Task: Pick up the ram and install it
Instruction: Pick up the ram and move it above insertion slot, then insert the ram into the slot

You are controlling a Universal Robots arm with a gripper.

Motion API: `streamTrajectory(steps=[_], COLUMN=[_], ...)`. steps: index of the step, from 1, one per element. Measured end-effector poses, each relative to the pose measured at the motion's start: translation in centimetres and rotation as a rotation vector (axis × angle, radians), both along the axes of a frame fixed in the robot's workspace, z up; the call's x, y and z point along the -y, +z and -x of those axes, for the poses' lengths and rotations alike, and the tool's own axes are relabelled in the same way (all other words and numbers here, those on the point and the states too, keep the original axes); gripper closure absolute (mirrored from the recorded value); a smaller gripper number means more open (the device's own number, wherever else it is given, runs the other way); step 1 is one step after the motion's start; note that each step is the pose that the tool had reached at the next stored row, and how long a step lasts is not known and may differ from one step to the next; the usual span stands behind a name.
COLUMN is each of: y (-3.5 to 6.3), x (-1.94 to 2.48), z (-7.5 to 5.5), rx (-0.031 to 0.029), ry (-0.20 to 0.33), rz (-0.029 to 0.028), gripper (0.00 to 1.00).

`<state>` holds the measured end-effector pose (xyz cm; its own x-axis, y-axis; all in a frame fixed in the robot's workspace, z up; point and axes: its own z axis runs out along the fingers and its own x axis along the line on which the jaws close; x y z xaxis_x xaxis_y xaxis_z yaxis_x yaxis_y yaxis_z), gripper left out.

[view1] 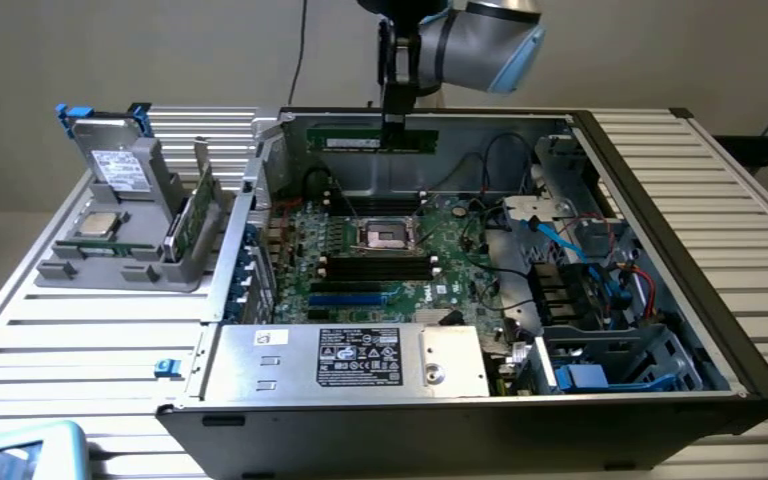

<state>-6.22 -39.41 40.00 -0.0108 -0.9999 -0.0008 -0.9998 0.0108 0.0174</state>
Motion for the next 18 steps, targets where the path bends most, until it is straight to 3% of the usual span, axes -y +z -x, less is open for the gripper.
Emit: streamTrajectory(steps=[5,10,12,18], y=[-0.78,-0.93,-0.94,-0.94], x=[0.00,0.00,0.03,0.03], z=[-0.33,-0.32,-0.34,-0.34], rx=[0.0009,0.0006,-0.0065,-0.0065], ry=[0.000,0.000,0.000,0.000], rz=[0.0017,0.0019,0.0017,0.0017], gripper=[0.87,0.87,0.87,0.87])
